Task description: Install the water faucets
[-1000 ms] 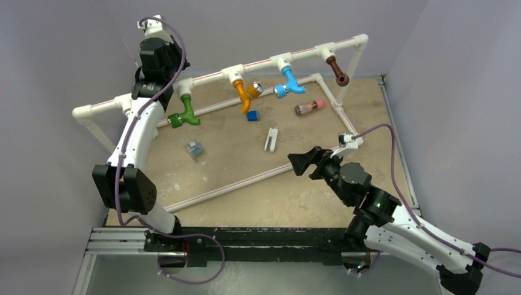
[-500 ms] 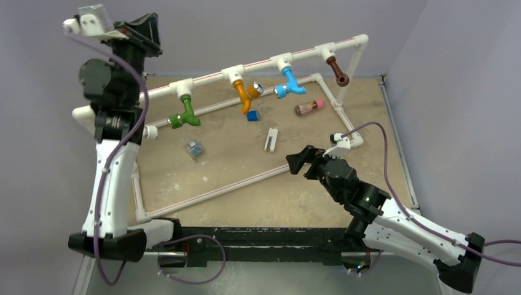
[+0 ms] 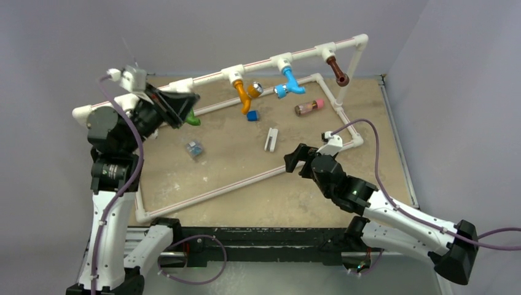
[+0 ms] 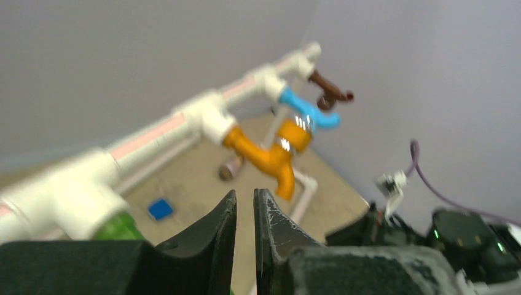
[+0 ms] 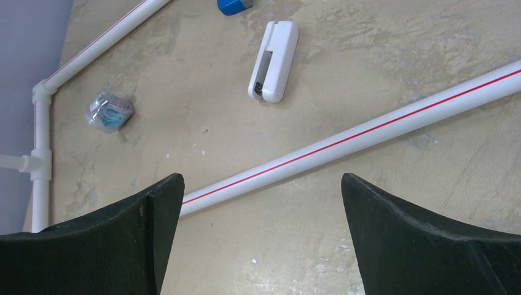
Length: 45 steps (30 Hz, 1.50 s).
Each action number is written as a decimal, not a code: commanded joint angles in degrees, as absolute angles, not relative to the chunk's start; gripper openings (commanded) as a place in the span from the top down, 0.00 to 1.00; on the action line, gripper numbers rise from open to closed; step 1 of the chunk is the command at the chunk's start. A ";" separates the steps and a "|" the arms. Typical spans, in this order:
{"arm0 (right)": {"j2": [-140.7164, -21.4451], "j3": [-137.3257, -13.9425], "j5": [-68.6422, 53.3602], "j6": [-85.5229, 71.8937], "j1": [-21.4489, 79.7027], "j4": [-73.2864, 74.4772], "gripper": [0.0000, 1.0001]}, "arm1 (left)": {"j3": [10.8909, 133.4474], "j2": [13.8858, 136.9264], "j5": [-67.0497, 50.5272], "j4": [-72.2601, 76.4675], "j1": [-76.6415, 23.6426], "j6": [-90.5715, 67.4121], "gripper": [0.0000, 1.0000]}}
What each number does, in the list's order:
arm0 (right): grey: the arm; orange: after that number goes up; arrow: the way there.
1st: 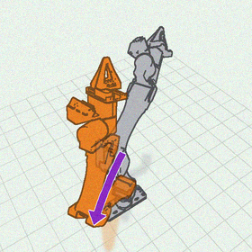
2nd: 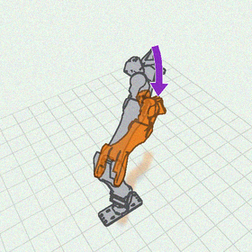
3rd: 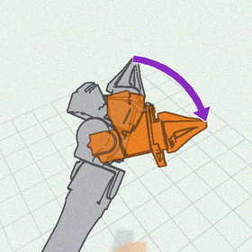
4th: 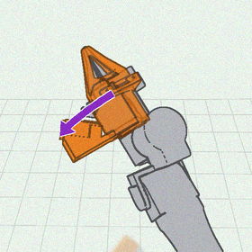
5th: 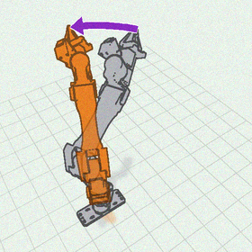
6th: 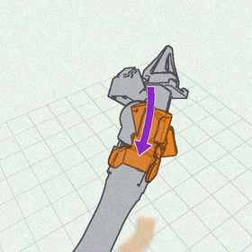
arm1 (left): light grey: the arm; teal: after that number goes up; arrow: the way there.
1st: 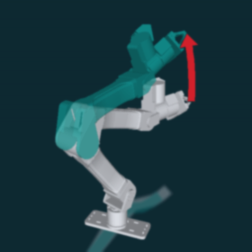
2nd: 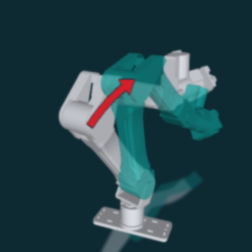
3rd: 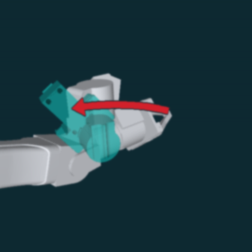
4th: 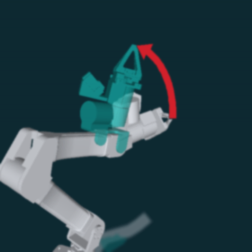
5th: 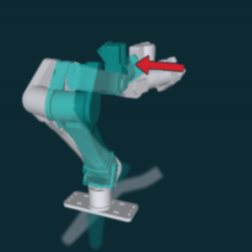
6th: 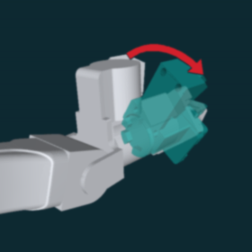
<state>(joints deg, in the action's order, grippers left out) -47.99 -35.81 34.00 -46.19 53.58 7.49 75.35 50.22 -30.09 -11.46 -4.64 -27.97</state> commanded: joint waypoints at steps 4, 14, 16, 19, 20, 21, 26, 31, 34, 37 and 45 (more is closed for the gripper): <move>-47.70 -36.92 33.82 -47.02 53.65 4.65 0.02 | 57.90 42.71 -56.39 -15.56 -4.75 -32.52 0.84; -52.15 -38.49 30.52 -48.32 53.69 3.64 0.02 | 46.06 40.78 -82.23 -10.45 -4.88 -34.46 0.83; -52.86 -38.37 30.52 -49.07 53.68 3.61 0.01 | 42.73 40.39 -84.14 -6.47 -5.31 -37.85 0.83; -53.06 -37.94 30.75 -49.87 53.63 2.89 0.02 | 40.28 40.62 -83.20 -7.68 -8.31 -37.10 0.83; -52.96 -37.75 30.77 -50.15 53.67 2.58 0.02 | 40.18 40.87 -81.99 -9.50 -9.61 -35.70 0.83; -52.81 -37.59 30.80 -50.37 53.70 2.29 0.02 | 40.23 41.08 -79.88 -11.38 -11.81 -34.29 0.83; -51.42 -36.30 31.64 -51.29 53.69 1.09 0.01 | 40.13 42.06 -72.54 -13.94 -23.83 -32.47 0.83; -49.52 -35.51 32.67 -52.94 53.70 3.58 0.01 | 41.95 42.32 -66.61 -15.48 -32.07 -31.90 0.83; -47.93 -35.04 33.06 -53.48 53.68 5.14 0.02 | 43.87 44.06 -63.20 -15.46 -36.48 -32.24 0.83; -46.12 -34.84 33.83 -53.77 53.69 6.48 0.02 | 46.85 48.06 -55.86 -17.94 -42.46 -30.41 0.83; -42.77 -35.71 35.57 -54.46 53.68 10.44 0.01 | 52.53 56.76 -24.87 -26.98 -52.10 -28.26 0.90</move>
<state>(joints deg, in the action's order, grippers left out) -44.18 -35.24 32.38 -52.71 53.58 7.53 49.43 54.33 -44.93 -21.47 -50.48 -29.65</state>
